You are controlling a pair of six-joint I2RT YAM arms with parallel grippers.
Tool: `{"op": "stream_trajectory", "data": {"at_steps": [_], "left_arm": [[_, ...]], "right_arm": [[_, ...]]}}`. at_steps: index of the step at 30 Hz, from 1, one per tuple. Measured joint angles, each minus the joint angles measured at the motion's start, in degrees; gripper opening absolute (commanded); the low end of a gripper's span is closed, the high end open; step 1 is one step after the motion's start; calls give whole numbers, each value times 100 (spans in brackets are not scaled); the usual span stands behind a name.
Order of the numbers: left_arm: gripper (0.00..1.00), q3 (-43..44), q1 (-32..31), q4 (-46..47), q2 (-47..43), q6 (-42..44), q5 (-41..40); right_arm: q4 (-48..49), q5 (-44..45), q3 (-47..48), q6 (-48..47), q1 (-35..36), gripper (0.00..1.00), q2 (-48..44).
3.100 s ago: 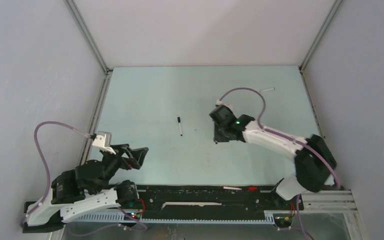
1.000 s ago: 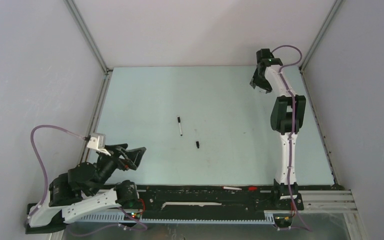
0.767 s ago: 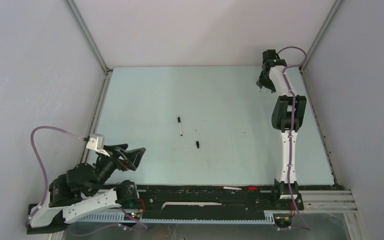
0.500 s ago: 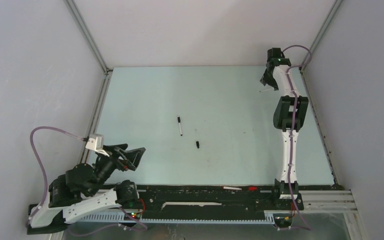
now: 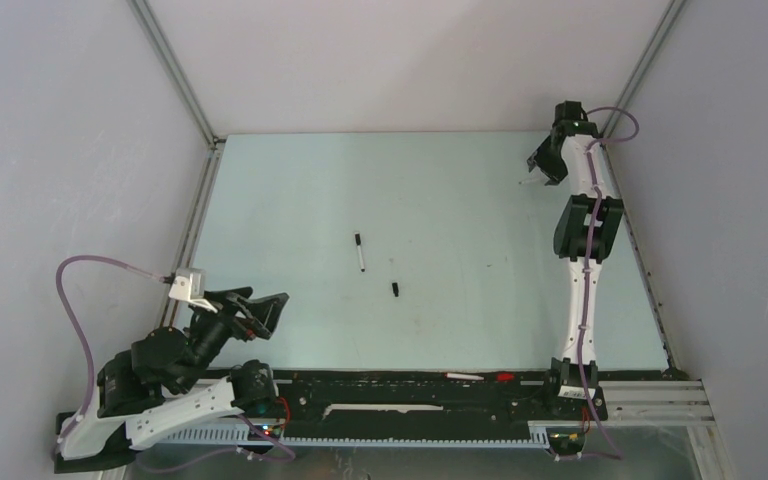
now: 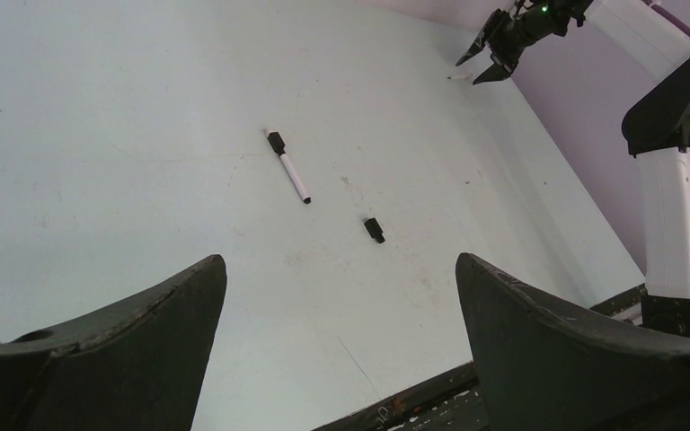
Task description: Insert the pens into the pen caps
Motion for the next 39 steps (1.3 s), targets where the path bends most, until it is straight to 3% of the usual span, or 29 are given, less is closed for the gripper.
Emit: {"op": "stream_trajectory", "data": {"at_steps": [8,21,24,31,35,37,39], "left_arm": [[100,0,26,-42,0,-9,-109],[100,0,26,-48,0,-9,-109],[100,0,26,-48,0,-9,-109],[100,0,26,-72,0,-9,-111],[100,0,26,-125,0,-13,-136],[100,0,26,-140,0,-15,-160],[100,0,26,-153,0,-24,-179]], "right_arm": [[-120,-422,332,389,48,33,254],[-697,-310,271,20,153,28,195],[-839,-254,-168,-173,164,20,-57],[-1023,-153,-1617,-570,225,14,-837],[-1049,-188,-1692,-817,264,18,-885],[-1054,-234,-1729,-970,297,26,-918],[-1049,-232,-1790,-1128,363,43,-966]]}}
